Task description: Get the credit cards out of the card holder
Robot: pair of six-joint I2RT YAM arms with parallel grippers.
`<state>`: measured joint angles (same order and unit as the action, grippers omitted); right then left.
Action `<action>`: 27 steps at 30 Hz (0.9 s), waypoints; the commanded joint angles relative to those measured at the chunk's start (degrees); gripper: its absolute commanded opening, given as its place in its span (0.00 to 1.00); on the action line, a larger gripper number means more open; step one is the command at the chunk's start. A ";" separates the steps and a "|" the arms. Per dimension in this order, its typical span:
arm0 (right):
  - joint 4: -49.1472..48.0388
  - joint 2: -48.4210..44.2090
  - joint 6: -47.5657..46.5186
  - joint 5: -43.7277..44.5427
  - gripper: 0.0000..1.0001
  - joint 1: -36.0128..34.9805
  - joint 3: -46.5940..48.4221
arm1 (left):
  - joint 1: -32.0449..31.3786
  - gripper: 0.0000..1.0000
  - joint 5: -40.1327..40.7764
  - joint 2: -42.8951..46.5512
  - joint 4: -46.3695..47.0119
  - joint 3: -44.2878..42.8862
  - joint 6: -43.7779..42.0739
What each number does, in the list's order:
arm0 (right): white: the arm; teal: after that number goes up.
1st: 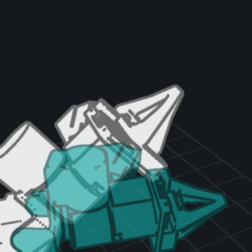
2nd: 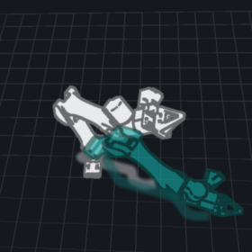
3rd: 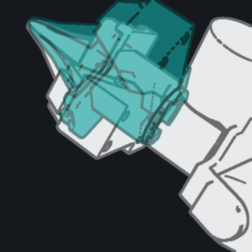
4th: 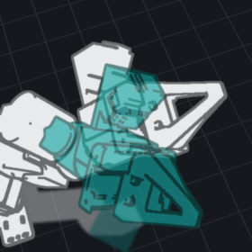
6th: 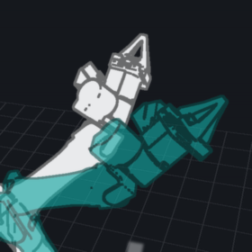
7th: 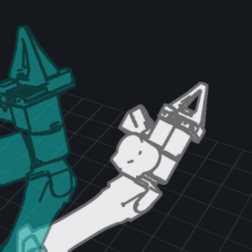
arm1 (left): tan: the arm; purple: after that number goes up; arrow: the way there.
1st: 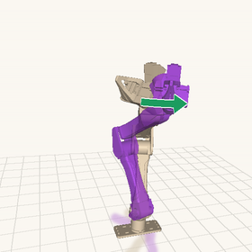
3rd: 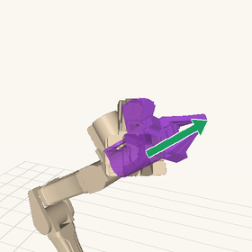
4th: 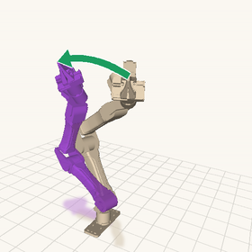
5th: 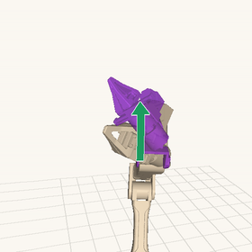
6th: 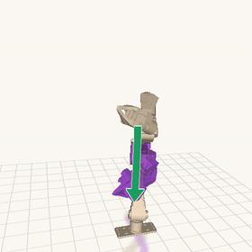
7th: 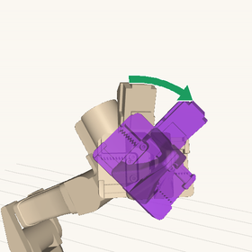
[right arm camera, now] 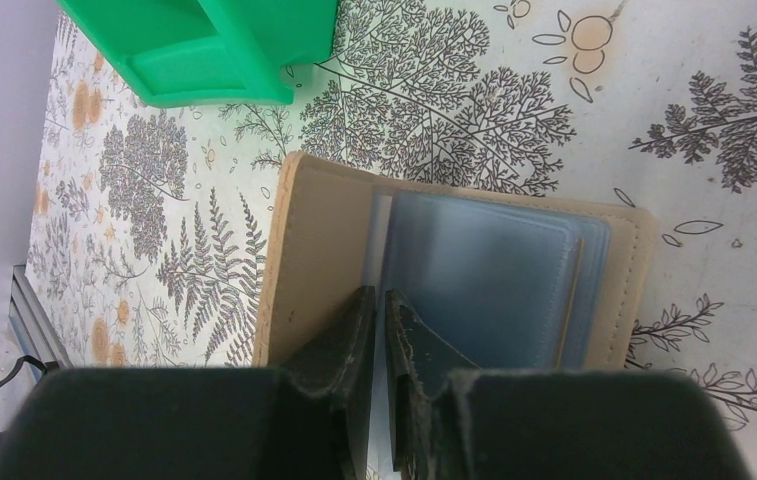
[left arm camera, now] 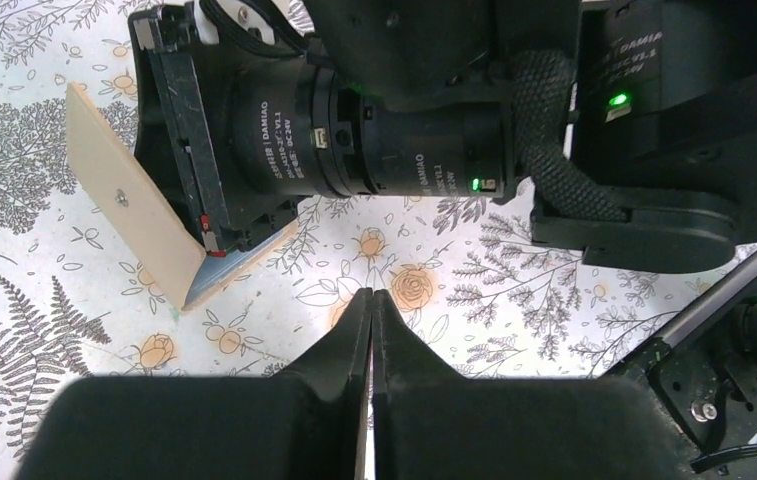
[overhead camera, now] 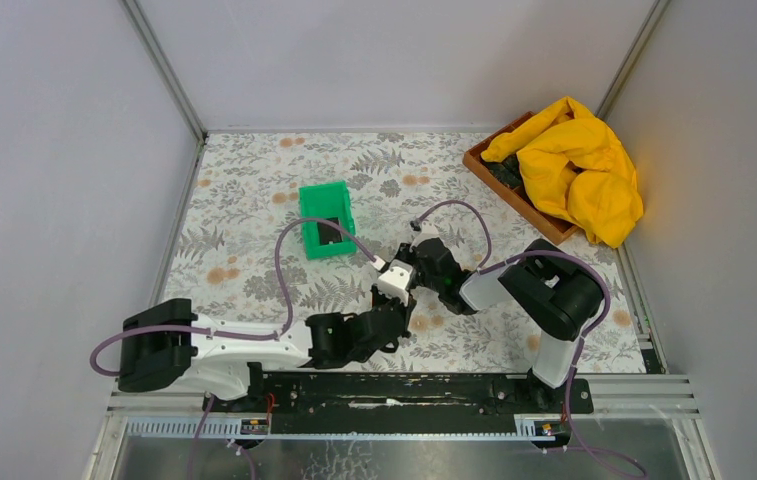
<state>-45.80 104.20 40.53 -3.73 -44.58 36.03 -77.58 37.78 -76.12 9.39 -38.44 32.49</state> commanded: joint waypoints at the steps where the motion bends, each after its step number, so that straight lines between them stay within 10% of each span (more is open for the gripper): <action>1: 2.30 -0.87 0.21 -0.20 0.16 -0.42 -1.04 | 0.05 0.00 2.85 -1.45 5.06 1.41 -0.93; 13: 3.27 -1.25 -0.19 -0.50 0.15 -0.39 -0.98 | 0.12 0.00 16.39 -10.37 1.49 1.61 2.15; 18: 4.23 -1.42 -0.95 -0.23 0.15 -0.33 -0.87 | 0.04 0.38 21.67 -11.51 -1.15 2.00 5.06; 27: 2.57 -0.37 -0.20 -1.45 0.15 -0.31 -1.35 | 1.16 0.41 24.58 -16.63 -1.79 -1.00 2.99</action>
<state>-45.34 103.88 40.99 -4.21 -44.58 35.77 -77.23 57.36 -89.93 8.38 -37.10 35.99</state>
